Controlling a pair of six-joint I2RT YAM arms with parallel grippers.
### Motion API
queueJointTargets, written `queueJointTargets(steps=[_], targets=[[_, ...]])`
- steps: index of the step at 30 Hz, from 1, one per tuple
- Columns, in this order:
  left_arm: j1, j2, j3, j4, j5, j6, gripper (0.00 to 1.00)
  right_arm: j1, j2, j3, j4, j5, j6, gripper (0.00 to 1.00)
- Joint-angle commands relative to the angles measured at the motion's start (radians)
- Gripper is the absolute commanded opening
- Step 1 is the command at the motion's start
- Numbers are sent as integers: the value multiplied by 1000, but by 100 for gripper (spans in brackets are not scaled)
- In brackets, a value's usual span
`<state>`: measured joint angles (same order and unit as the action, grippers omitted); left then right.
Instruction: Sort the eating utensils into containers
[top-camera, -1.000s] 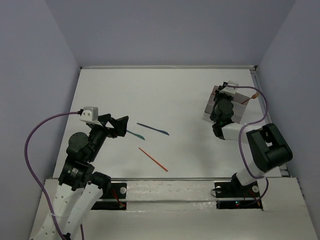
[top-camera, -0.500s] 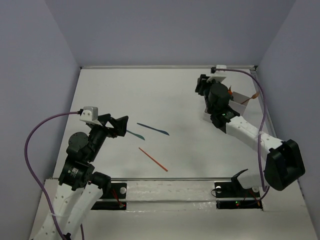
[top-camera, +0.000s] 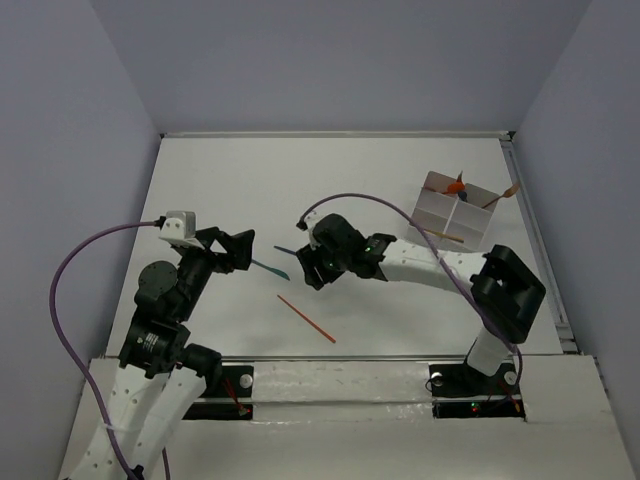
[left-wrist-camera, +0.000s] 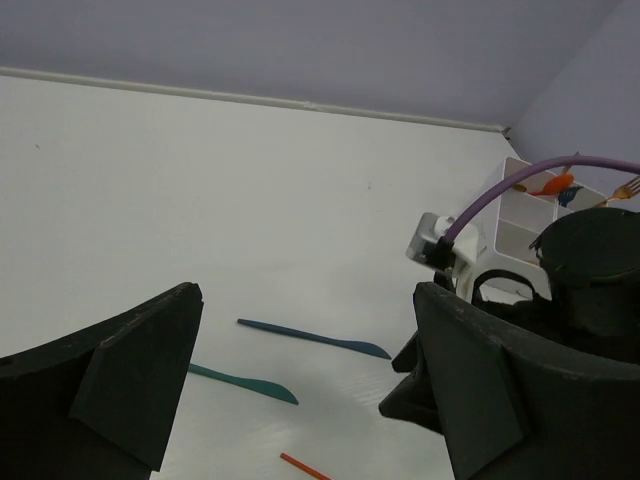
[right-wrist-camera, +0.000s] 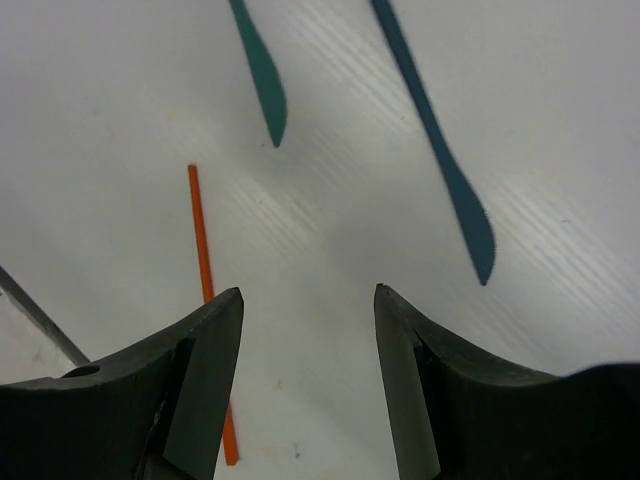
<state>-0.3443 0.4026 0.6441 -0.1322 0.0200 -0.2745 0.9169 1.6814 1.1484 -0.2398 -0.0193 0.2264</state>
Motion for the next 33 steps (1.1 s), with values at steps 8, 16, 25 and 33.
queueJointTargets(steps=[8,16,25,33], targets=[[10,-1,42,48,-11,0,99,172,199,204,-190,-34,19,58],[10,-11,43,46,-11,0,99,229,313,277,-276,15,42,50],[10,-19,43,45,-11,1,99,247,362,289,-351,81,79,26],[10,-28,43,43,-11,3,99,235,295,235,-247,107,122,7]])
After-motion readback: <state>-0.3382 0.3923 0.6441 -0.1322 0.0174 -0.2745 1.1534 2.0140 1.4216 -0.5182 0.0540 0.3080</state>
